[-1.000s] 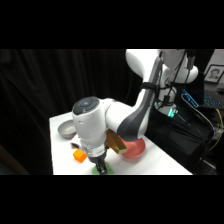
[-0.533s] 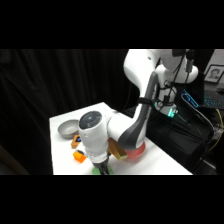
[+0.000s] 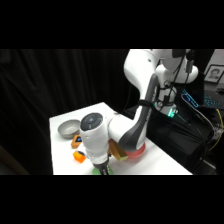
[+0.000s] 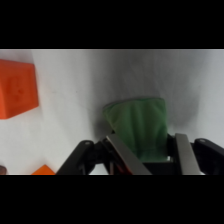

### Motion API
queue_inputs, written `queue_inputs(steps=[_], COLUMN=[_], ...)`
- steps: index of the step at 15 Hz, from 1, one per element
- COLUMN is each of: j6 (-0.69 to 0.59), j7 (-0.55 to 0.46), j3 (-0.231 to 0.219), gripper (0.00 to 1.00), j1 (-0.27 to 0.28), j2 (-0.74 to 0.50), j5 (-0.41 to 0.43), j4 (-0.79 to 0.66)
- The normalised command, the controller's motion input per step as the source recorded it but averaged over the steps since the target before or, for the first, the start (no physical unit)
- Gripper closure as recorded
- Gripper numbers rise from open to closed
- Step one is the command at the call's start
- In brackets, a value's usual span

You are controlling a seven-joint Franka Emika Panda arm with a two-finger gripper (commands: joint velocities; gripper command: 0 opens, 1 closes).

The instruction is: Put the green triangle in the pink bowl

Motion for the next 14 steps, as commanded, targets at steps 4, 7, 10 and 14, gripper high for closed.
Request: queue_inputs(steps=[4, 7, 10, 14], j6=[0.02, -0.08, -0.13, -0.08], j7=[0.02, 0.01, 0.03, 0.05], j3=[-0.069, -0.064, -0.065, -0.046], gripper=[0.95, 0.94, 0.94, 0.94], j1=[0.075, 0.078, 0.102, 0.085], j2=[-0.23, -0.32, -0.54, -0.72], j5=[0.053, 0.039, 0.003, -0.043], j4=[-0.17, -0.21, -0.43, -0.67])
